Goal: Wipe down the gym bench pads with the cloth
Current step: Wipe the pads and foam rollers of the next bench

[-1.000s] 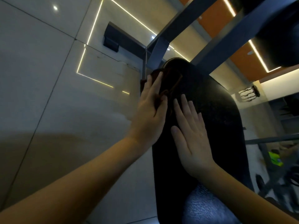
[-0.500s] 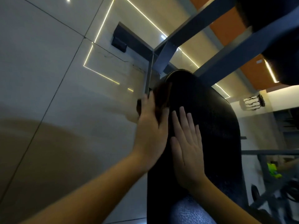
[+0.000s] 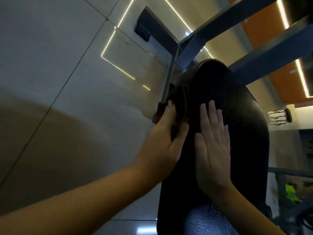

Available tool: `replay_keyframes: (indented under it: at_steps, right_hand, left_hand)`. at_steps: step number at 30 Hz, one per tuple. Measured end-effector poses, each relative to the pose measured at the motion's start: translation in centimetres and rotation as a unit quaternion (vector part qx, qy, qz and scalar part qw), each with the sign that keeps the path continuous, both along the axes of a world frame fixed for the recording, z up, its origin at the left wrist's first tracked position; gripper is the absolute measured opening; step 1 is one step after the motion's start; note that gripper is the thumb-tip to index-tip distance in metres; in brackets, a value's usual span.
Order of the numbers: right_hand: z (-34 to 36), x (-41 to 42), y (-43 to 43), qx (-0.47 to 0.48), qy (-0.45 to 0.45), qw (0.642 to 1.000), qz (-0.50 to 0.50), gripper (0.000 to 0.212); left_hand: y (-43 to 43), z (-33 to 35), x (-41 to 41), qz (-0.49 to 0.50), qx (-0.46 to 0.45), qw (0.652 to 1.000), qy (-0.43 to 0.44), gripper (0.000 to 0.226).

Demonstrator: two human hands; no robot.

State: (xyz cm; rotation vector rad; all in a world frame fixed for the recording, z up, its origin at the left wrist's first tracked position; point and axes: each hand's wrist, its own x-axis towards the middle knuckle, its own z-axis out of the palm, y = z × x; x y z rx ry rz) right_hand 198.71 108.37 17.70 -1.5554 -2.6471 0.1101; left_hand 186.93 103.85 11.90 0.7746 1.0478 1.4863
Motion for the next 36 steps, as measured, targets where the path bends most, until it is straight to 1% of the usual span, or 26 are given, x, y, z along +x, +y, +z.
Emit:
replay_keyframes:
  at_steps: [3,5,7,9,12,16,19,24,28,31,33,36]
  right_hand:
    - [0.1,0.1,0.0,-0.002,-0.012,1.000,0.005,0.055]
    - [0.1,0.2,0.1,0.005,-0.019,1.000,0.009,0.055]
    - [0.0,0.3,0.1,0.006,-0.023,1.000,0.011,0.055]
    - [0.0,0.4,0.1,0.008,-0.017,1.000,0.008,0.055]
    - [-0.1,0.4,0.2,0.017,-0.013,1.000,0.011,0.055]
    - [0.1,0.1,0.0,0.012,-0.005,1.000,-0.002,0.055]
    - [0.2,0.0,-0.1,0.009,-0.008,1.000,-0.004,0.055]
    - [0.2,0.0,-0.2,0.010,-0.010,1.000,-0.001,0.055]
    - [0.1,0.2,0.0,0.001,-0.019,1.000,0.007,0.056]
    - [0.1,0.3,0.1,0.003,-0.027,1.000,0.010,0.056]
    - [0.0,0.3,0.1,0.008,-0.029,0.999,0.011,0.055]
    - [0.0,0.3,0.1,0.018,-0.040,0.999,0.011,0.054]
  left_hand:
    - [-5.1,0.0,1.2,-0.064,-0.005,0.998,0.005,0.067]
    - [-6.3,0.9,1.5,-0.077,-0.029,0.997,0.008,0.069]
    - [-5.0,1.8,1.3,-0.053,-0.050,0.997,-0.012,0.061]
    - [-2.5,2.2,0.8,-0.020,-0.053,0.998,-0.016,0.051]
    - [2.0,2.5,-0.1,0.014,-0.074,0.997,0.018,0.042]
    - [6.8,2.6,-1.4,0.067,-0.069,0.994,0.057,0.031]
    - [7.3,1.7,-2.0,0.058,-0.037,0.995,0.071,0.031]
    - [3.1,0.9,-1.2,-0.012,-0.013,0.996,0.091,0.047]
    - [-3.9,0.6,1.1,-0.073,-0.012,0.995,0.069,0.073]
    - [-7.7,0.6,2.5,-0.113,-0.004,0.993,0.044,0.074]
    - [-7.8,0.8,2.7,-0.101,-0.014,0.993,0.052,0.073]
    - [-6.0,1.7,2.7,-0.059,-0.039,0.997,0.037,0.072]
